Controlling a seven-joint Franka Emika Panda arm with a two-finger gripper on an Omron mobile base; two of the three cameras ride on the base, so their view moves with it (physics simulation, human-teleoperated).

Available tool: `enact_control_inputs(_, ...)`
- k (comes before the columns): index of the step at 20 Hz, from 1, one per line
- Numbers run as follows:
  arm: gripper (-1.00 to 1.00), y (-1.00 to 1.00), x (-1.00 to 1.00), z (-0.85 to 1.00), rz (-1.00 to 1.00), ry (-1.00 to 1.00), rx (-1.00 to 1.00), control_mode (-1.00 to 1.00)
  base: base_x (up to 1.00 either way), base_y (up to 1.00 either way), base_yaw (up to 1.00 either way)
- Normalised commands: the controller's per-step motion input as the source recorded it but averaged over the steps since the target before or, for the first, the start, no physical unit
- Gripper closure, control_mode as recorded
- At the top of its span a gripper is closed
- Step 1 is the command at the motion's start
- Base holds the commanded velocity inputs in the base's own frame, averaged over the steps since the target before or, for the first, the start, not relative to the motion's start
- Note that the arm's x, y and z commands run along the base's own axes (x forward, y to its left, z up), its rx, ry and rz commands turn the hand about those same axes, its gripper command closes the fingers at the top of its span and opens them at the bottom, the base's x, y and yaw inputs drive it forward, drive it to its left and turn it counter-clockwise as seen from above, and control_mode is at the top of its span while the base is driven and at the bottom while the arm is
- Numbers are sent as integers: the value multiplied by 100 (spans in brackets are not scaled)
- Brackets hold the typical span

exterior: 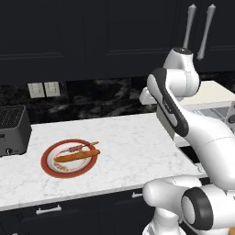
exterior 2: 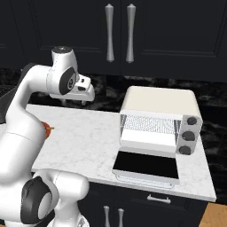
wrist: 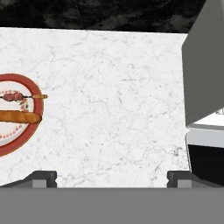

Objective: Pick up the kebab skewer and baguette bread, and place them inside the toaster oven. Close the toaster oven door and start by setting the timer.

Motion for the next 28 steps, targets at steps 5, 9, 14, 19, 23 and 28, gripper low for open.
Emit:
enact_control_inputs(5,-100,0,0,0,0,0,0,-100,0,0,0)
enact_control_inputs(9,-100,0,0,0,0,0,0,-100,0,0,0)
enact_control_inputs(14,-100,-2,-10,0,0,-1,0,-100,0,0,0)
enact_control_inputs(19,-100,-25,-48,-20,1,0,-2,-100,0,0,0)
enact_control_inputs(23,-100,-71,-66,-2,0,-3,2,-100,0,0,0)
enact_control_inputs(28,-100,-81,-43,0,0,-3,8,-100,0,0,0)
